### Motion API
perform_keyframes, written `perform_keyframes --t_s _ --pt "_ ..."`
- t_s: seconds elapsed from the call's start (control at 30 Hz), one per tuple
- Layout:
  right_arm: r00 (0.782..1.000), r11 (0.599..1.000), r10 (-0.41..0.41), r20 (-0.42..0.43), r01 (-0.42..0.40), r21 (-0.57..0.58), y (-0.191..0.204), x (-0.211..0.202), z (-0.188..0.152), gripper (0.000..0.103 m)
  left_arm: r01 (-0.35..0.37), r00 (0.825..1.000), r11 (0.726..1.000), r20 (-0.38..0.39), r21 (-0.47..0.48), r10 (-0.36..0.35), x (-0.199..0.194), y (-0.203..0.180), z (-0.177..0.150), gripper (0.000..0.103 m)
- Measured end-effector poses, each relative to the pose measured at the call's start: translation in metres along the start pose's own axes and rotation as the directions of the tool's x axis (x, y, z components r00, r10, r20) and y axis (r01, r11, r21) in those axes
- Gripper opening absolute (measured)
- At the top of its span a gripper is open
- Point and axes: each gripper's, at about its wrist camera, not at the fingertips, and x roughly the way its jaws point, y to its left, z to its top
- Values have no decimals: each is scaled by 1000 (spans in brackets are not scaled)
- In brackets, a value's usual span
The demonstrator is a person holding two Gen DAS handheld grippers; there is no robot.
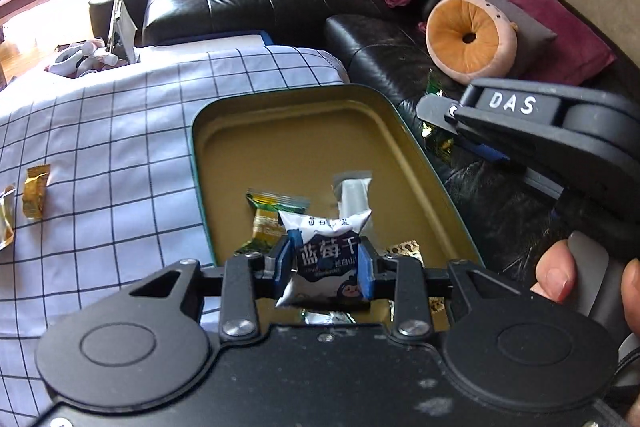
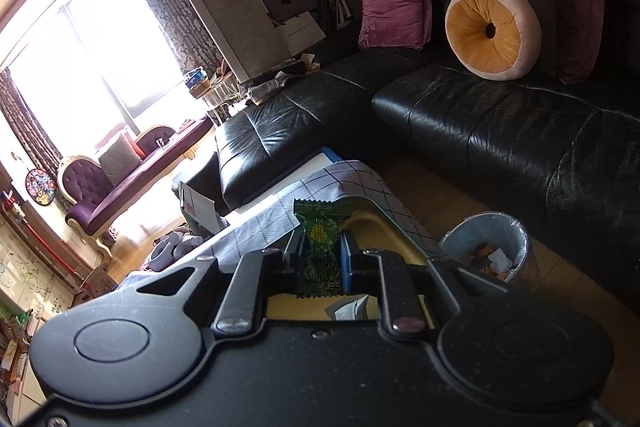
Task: Organize snacks
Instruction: 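Carry the blueberry packet with the left gripper while the right carries the green candy over the tray, then open the left gripper to drop the blueberry packet while the right drops the green candy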
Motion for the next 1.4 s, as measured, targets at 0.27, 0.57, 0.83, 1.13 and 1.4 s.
perform_keyframes --t_s 0.27,0.57,0.83,1.13,1.4 --pt "1000 999 -6 -15 6 -36 2 6 0 26 -49 999 998 -1 30 49 12 -9 -2 35" --pt "999 997 -13 -43 10 -72 10 20 0 26 -102 995 995 -3 3 102 12 4 2 37" --pt "1000 990 -28 -4 27 -142 24 39 8 27 -104 995 995 -3 -11 104 8 11 1 37" --pt "1000 992 -8 16 10 -123 26 45 6 34 -135 991 991 -4 -15 135 6 25 -1 38" --pt "993 986 -84 -87 70 -153 32 51 0 34 -141 990 990 9 -25 141 -3 32 -1 38"
